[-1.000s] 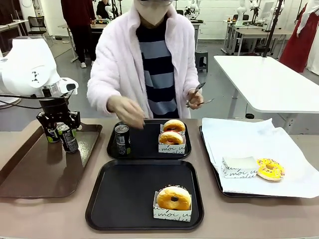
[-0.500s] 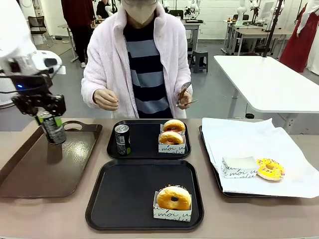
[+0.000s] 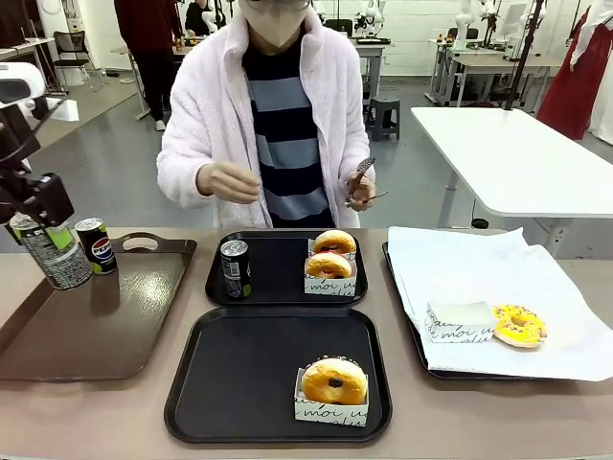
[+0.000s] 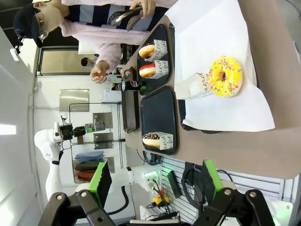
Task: Set up donuts and drinks on trays.
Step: Pick up one Pepsi coke from the Handle tray and place it on the Flat Tray without a Pepsi coke.
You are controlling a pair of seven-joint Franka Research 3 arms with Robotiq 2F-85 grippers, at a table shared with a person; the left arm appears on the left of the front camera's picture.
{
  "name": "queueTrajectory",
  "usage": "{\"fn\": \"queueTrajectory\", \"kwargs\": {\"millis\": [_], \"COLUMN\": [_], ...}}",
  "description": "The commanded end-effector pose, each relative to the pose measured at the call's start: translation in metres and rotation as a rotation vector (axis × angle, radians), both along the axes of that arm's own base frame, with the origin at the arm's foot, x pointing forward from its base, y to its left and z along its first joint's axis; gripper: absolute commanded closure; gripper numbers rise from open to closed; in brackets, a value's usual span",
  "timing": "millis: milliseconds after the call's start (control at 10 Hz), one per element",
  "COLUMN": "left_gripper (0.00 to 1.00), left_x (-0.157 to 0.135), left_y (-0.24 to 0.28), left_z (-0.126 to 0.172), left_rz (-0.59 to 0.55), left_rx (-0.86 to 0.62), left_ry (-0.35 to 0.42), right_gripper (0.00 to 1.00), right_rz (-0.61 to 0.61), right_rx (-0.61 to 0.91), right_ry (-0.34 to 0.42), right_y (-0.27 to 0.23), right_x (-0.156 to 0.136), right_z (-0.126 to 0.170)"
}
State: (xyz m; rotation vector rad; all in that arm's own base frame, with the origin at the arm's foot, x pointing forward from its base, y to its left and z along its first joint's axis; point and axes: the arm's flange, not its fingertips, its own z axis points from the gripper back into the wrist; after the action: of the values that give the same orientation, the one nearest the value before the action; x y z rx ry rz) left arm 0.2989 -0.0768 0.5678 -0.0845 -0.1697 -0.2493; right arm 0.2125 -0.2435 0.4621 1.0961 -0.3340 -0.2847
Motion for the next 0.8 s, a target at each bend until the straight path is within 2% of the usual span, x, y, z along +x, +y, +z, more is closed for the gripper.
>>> {"fn": "queueTrajectory", "kwargs": {"millis": [0,700], "left_gripper": [0.77,0.77], "left_x": [-0.013,-0.007], "left_y": [0.012,0.005], "left_z": [-0.002,0.001], "left_rz": [-0.03,-0.005], "left_rx": [-0.042,-0.008], "left_ry": [-0.014,-0.008], "right_gripper": [0.0,0.0], "right_rz": [-0.003,-0.003], "right_rx": [0.015,0.015], "right_ry": [-0.027,-0.027], "right_y": [0.0,0.0], "right_x": [0.001,0.001], "right_z": [0.001,0.001]}}
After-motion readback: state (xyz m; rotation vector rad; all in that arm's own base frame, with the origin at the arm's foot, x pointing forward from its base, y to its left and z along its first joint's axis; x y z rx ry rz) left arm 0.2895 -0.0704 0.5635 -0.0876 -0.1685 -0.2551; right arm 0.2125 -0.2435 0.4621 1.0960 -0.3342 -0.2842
